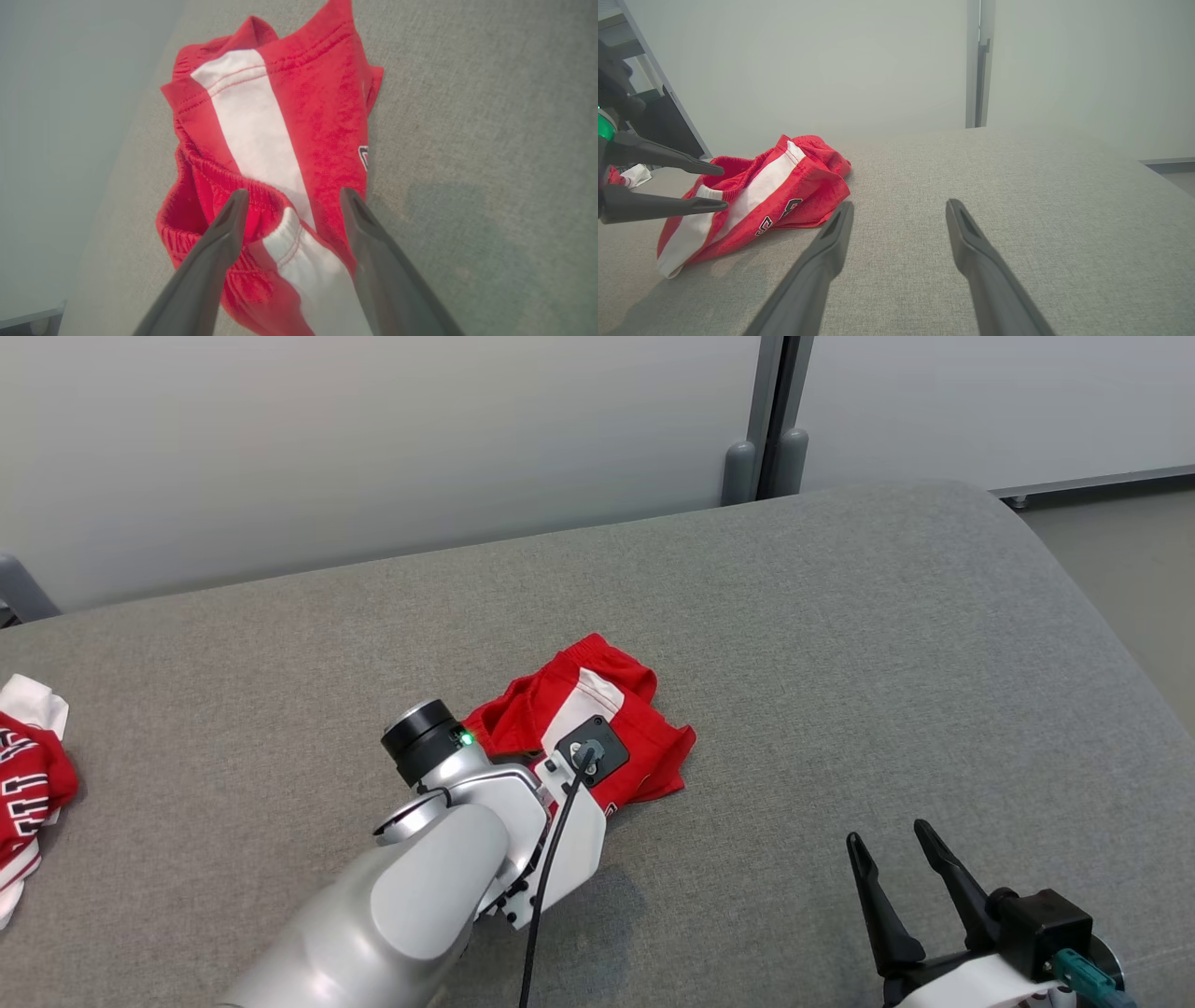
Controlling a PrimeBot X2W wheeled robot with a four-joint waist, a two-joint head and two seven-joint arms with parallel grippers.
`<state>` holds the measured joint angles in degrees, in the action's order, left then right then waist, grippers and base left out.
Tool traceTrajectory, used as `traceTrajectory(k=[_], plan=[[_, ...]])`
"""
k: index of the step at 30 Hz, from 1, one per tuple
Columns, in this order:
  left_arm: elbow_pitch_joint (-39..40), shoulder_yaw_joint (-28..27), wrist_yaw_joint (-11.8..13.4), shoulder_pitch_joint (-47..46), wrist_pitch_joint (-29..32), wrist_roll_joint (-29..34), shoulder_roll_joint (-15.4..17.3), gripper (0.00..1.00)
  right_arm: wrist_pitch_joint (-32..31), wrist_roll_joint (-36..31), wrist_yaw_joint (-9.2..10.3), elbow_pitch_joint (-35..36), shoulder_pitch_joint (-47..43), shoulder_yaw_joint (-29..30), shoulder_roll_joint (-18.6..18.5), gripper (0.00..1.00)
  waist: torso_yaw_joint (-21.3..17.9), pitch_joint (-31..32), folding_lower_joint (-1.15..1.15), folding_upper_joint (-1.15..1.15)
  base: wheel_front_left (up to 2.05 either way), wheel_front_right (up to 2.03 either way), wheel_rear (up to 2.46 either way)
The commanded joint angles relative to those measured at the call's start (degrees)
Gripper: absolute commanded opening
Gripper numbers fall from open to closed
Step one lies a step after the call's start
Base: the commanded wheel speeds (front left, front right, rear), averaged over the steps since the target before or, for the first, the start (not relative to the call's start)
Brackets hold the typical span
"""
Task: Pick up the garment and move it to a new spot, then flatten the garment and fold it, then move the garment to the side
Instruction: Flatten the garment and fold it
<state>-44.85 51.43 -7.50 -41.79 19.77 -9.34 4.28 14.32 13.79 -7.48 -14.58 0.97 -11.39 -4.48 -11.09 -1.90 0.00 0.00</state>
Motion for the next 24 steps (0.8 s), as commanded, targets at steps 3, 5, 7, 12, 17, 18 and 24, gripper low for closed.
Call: traceTrajectory(k=[3,5,7,12,17,18,24], plan=[[2.8,2.4,0.0,-2.7,4.4,-5.9,2.4,1.0,0.7,0.4,-0.01,1.2,2.0,-0.8,-0.9,1.0,0.2,-0.1,0.0,0.0,0.0,0.0,0.0],[3.5,3.1,0.0,-2.9,5.0,-6.5,3.1,1.0,0.7,0.4,-0.01,1.3,2.0,-0.7,-0.9,1.0,0.3,-0.2,0.0,0.0,0.0,0.0,0.0],[4.5,4.4,0.0,-3.5,5.7,-7.1,4.4,1.0,0.7,0.5,-0.01,1.3,2.1,-0.9,-0.9,1.0,0.5,-0.3,0.0,0.0,0.0,0.0,0.0],[5.9,6.0,0.0,-4.0,6.9,-8.4,6.4,0.67,0.7,1.0,-0.01,1.3,2.3,-1.7,-1.0,1.0,0.6,-0.4,0.0,0.0,0.0,0.0,0.0],[6.5,7.3,0.0,-4.0,8.0,-9.8,7.2,0.0,0.7,1.4,-0.01,1.5,2.5,-2.0,-1.6,1.0,0.7,-0.3,0.0,0.0,0.0,0.0,0.0],[6.5,7.4,0.0,-3.9,8.1,-10.1,7.4,0.0,0.7,1.4,-0.01,1.6,2.6,-2.0,-1.7,1.0,0.8,-0.3,0.0,0.0,0.0,0.0,0.0],[7.0,8.9,0.0,-3.9,6.1,-10.2,9.0,0.0,0.7,1.6,-0.01,2.0,2.4,-2.0,-2.1,1.0,1.4,-0.1,0.0,0.0,0.0,0.0,0.0]])
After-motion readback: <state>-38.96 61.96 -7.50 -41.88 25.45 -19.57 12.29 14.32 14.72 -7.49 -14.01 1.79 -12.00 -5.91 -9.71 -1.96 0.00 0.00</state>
